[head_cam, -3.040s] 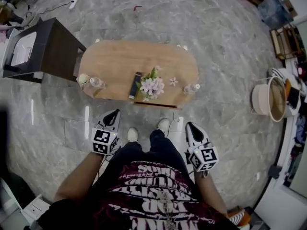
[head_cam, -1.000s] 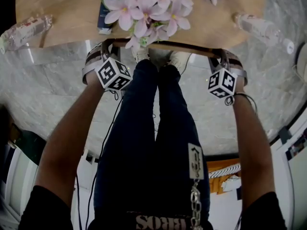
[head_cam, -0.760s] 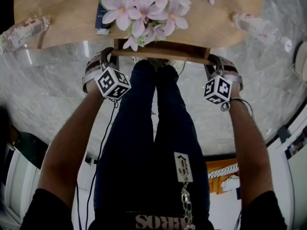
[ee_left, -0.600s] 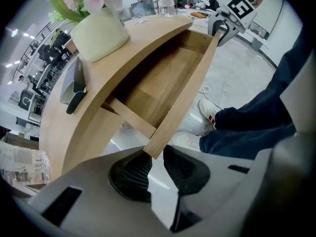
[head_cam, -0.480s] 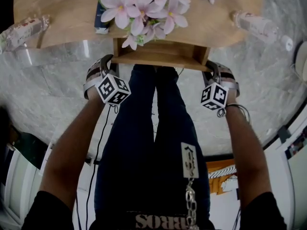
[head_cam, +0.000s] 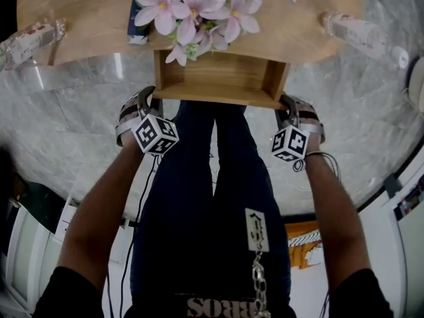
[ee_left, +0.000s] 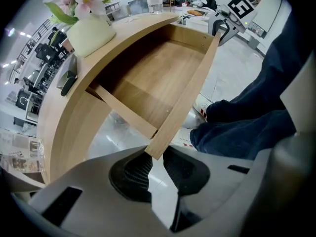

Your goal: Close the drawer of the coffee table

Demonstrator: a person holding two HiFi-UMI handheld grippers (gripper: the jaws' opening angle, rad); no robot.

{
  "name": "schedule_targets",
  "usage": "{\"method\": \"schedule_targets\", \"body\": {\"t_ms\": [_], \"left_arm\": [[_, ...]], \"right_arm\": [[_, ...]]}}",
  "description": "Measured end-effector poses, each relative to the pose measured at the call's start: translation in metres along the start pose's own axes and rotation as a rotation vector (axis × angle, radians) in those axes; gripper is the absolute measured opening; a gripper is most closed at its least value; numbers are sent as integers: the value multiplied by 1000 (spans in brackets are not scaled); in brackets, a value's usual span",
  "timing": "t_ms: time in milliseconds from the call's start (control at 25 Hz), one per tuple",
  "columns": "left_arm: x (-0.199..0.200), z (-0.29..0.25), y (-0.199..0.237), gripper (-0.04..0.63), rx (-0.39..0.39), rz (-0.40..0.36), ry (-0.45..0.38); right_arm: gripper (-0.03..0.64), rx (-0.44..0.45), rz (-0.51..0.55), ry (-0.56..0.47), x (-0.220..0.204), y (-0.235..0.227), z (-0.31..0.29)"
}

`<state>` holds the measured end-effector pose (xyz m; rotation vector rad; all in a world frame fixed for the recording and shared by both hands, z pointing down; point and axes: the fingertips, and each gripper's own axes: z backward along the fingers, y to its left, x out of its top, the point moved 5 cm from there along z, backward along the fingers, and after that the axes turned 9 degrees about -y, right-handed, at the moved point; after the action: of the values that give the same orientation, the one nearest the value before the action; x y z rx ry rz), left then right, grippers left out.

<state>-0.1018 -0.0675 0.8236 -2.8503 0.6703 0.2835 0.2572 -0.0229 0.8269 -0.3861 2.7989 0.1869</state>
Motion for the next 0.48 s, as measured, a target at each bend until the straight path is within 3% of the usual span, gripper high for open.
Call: {"method": "schedule_targets", "body": {"t_ms": [240,480], "left_arm": [[-3,-1,-2,86,11,-9,6],[1,3,-1,89,15,35,-17]], "right_arm": [[104,-1,-13,5,0,4,-2],[104,11,-12,0,-1,-1,3]]}}
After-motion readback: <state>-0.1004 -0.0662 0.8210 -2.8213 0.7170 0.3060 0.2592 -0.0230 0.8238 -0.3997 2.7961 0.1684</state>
